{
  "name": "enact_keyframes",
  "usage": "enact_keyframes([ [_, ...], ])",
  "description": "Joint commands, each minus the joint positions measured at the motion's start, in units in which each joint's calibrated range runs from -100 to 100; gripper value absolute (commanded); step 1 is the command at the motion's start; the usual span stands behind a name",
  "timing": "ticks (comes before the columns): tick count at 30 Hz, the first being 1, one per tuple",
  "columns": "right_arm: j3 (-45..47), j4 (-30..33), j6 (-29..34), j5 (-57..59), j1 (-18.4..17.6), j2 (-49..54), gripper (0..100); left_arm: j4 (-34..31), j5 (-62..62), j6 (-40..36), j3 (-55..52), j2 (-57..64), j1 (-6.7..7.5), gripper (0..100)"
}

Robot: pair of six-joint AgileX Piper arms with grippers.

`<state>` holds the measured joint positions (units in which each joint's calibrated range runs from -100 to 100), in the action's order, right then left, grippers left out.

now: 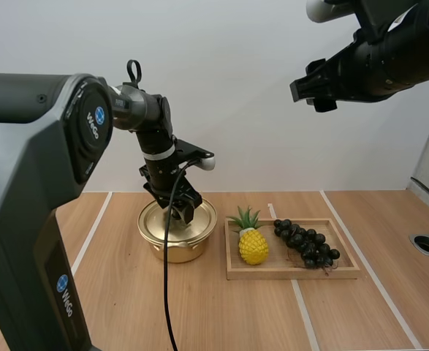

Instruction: Open the pot, put the grape inside, and close it

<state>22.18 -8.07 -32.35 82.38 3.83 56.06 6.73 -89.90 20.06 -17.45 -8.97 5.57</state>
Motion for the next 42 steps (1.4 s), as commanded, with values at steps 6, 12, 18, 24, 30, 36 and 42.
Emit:
enact_keyframes([
  [6,-0.52,-1.4,-0.44,3.11,0.12,0.33,100,-0.27,-0.47,-1.63,0.49,0.12,0.14,0],
  [12,-0.52,-1.37,-0.44,3.29,0.12,0.33,100,-0.04,0.57,-1.63,0.49,1.27,0.14,0],
  [18,-0.52,-1.42,-0.44,2.04,0.12,0.33,100,-0.04,0.57,-2.08,3.91,9.97,0.14,0],
  [24,-0.52,-1.42,-0.44,2.25,0.12,0.33,100,-0.04,0.78,-2.67,10.63,24.06,0.14,0],
  [30,-0.52,-1.16,-0.85,5.44,0.12,-1.21,100,-1.26,8.23,-5.74,18.71,37.52,0.14,0],
  [36,-0.52,-0.6,-2.26,11.75,0.12,-6.31,100,-1.65,13.71,-8.27,27.87,47.04,0.14,0],
  [42,-0.52,0.92,-7.04,17.62,0.12,-13.2,100,-2.73,22.3,-10.86,35.71,53.12,0.14,0],
])
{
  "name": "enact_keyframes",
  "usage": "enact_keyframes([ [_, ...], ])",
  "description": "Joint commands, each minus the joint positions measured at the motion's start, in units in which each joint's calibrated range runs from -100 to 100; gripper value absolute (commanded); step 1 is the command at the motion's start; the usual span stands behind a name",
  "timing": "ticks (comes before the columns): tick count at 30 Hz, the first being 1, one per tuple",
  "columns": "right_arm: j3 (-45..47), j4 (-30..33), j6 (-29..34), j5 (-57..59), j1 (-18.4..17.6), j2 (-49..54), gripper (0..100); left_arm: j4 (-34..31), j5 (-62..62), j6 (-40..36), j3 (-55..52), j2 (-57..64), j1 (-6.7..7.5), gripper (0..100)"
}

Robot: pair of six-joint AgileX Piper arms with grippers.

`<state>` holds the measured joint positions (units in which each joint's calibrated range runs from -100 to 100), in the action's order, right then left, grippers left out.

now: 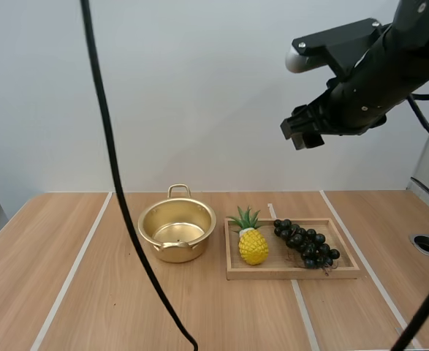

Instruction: Open the pot, put the grape inside, and close it

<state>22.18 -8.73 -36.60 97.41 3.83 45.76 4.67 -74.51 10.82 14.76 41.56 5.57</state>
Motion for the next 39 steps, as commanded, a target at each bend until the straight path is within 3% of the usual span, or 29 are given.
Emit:
enact_keyframes([
  [1,-0.52,2.06,-3.15,2.59,0.12,-3.75,100,-0.78,7.78,-1.62,4.19,2.92,0.14,0],
  [5,-0.52,3.04,-5.47,2.59,0.12,-9.1,100,-2.1,12.92,-3.92,9.47,4.27,0.14,0],
  [19,-0.52,8.21,-9.42,2.59,0.12,-29.27,100,-2.1,13.45,-5.79,21.49,4.27,0.14,0],
  [39,-0.4,2.23,-20.19,-2.07,3.9,-48.44,100,-2.23,12.21,-5.46,21.49,3.65,0.14,0],
])
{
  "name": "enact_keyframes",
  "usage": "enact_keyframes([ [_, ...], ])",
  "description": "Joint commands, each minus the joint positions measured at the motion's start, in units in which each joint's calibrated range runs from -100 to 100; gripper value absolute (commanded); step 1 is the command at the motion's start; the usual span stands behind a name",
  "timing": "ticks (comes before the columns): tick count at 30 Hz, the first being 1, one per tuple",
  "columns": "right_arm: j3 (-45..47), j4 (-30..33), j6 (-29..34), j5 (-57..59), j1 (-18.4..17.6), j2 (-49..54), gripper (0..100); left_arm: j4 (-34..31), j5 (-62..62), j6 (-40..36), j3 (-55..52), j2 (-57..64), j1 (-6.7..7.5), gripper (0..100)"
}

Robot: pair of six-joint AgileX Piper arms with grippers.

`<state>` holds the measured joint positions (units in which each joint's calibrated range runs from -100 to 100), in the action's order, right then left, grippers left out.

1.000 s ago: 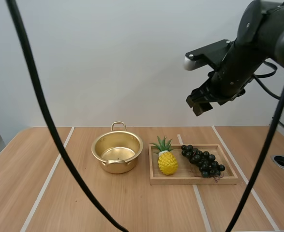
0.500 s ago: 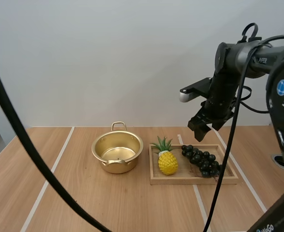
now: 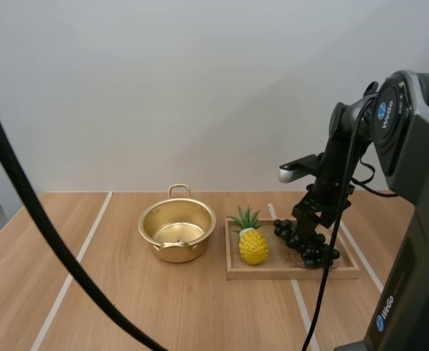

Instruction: Open the pot, put the grape inside, and close it

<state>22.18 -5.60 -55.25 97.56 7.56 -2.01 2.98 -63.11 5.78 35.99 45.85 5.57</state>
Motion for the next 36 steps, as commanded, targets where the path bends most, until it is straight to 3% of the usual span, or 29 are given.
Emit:
enact_keyframes([
  [1,-0.4,-0.9,-2.3,-2.4,0.17,-1.29,100,-0.54,0.66,-0.42,0.26,-0.79,0.14,0],
  [27,-0.4,-2.71,-3.95,-4.66,0.17,-8.94,100,-0.54,-0.55,0.46,0.1,-2.11,0.14,0],
  [28,-0.4,-2.71,-3.95,-4.66,0.17,-8.94,87,-0.54,-0.55,0.46,0.1,-2.11,0.14,0],
  [30,-0.4,-2.71,-3.95,-4.66,0.17,-8.94,45,-0.54,-0.55,0.46,0.1,-2.11,0.14,0],
  [31,-0.4,-2.71,-3.95,-4.49,0.17,-8.94,7,-0.54,-0.55,0.46,0.1,-2.11,0.14,0],
  [32,-0.4,-2.71,-3.43,-4.49,0.17,-8.94,0,-0.54,-0.55,0.46,0.1,-2.11,0.14,0],
  [36,-0.53,-3.77,-0.74,-4.03,0.17,-8.21,0,-0.54,-0.55,0.46,0.1,-2.11,0.14,0],
])
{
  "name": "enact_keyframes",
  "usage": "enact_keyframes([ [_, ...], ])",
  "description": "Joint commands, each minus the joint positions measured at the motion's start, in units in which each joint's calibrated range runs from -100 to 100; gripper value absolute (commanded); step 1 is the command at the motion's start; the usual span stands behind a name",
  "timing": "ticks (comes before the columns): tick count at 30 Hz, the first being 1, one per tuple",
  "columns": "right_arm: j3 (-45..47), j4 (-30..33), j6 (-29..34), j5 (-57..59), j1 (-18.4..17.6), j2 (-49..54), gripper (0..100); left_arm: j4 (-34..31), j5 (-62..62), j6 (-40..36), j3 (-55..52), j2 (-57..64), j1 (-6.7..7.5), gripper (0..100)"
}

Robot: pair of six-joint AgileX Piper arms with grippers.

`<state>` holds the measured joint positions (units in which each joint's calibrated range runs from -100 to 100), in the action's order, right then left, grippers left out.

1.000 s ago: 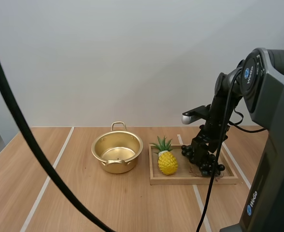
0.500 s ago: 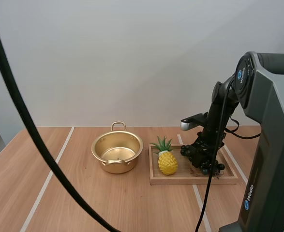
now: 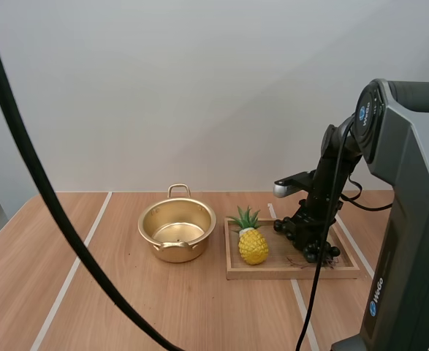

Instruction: Open the pot, put the grape inside, and close it

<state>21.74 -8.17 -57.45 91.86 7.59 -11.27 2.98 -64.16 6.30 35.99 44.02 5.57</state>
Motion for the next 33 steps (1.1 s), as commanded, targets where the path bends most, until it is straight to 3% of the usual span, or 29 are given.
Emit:
enact_keyframes([
  [1,-0.08,-1.34,1.59,1.96,0.14,1.76,0,-0.54,0.51,-0.06,0.1,-0.28,0.14,0],
  [14,-2.32,-6.18,0.67,1.14,0.14,28.0,0,-0.54,1.19,0.04,0.1,-0.17,0.14,0],
  [21,-9.45,-19.01,-1.81,2.54,0.14,38.79,0,-0.54,1.0,0.14,2.0,-0.17,0.14,0],
  [28,-18.94,-32.04,-2.09,8.14,0.05,40.35,0,-0.54,0.02,0.14,7.54,-0.17,0.14,0],
  [33,-20.28,-36.47,-2.09,8.14,-3.23,40.35,0,-0.54,-2.1,0.14,10.54,-0.17,0.14,0],
])
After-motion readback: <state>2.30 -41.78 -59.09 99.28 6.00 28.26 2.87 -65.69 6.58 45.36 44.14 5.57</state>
